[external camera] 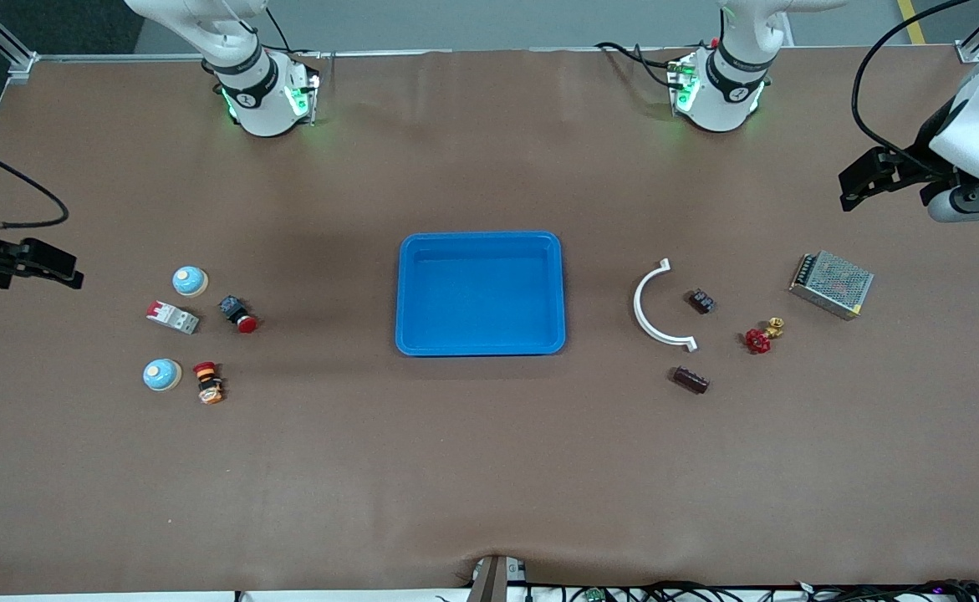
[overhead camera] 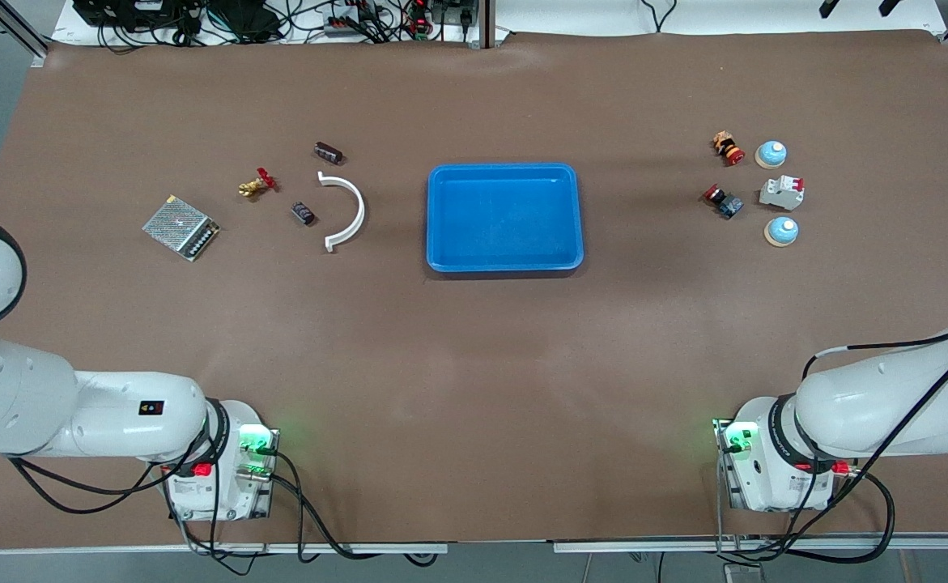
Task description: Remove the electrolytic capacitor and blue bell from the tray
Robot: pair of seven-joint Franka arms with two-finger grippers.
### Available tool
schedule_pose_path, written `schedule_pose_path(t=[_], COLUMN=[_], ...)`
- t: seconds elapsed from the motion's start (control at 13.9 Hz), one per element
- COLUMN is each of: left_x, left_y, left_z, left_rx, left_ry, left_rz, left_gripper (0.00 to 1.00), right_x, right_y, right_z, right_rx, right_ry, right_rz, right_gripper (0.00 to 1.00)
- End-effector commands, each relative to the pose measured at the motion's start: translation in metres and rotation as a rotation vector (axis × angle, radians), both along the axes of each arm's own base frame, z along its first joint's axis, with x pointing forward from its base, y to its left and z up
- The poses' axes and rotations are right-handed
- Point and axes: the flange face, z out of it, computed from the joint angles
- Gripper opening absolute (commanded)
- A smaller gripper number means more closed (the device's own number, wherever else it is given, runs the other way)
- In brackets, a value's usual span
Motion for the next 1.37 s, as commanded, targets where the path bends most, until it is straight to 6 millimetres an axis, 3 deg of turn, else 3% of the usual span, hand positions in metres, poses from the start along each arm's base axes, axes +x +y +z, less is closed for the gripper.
schedule_pose_path(t=[0.0,0.86,1.29], left_x=[-0.006,-0.004,-0.004], left_y=[0.0,-0.001,-0.001], left_z=[0.005,0.002,0.002], left_rx=[-0.015,-0.016,-0.016], left_ry=[-0.003,-0.001,-0.001], left_rz=[-0.013,-0.016,-0.016], left_gripper=[1.0,1.0,1.0], right_x=[-0.005,-0.011,-0.01], right_y=[-0.003,0.011,0.005], right_z=[0.015,0.023,0.022], right_rx=[0.005,0.001,0.0], right_ry=[0.013,0.019,0.015], right_rz=[-0.022,0.0,-0.01], right_gripper=[1.0,1.0,1.0])
